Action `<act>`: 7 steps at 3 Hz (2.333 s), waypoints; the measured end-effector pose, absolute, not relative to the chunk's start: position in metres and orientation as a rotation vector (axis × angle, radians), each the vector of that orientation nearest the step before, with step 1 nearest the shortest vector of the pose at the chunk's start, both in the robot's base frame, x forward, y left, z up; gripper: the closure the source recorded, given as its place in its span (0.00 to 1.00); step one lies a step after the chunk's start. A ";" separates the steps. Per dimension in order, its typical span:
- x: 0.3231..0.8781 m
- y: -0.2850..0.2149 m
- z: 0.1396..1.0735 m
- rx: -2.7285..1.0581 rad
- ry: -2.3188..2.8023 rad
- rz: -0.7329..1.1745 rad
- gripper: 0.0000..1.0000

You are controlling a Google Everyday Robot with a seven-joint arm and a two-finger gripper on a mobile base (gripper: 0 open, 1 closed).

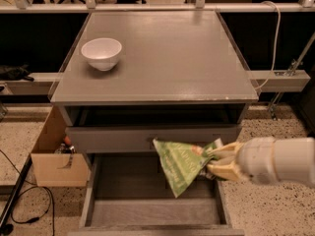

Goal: Place green jalapeno chip bag into middle drawer

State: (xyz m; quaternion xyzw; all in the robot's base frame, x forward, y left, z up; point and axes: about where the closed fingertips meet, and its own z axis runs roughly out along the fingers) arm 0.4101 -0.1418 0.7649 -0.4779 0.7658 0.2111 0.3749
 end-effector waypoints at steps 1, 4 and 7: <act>0.400 -0.109 0.709 -1.166 1.989 0.655 1.00; 0.391 -0.079 0.623 -1.091 2.047 0.770 1.00; 0.459 -0.106 0.562 -1.099 2.150 0.646 1.00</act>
Offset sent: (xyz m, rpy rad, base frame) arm -0.0114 0.0814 -0.1582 0.2110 0.1768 -0.0425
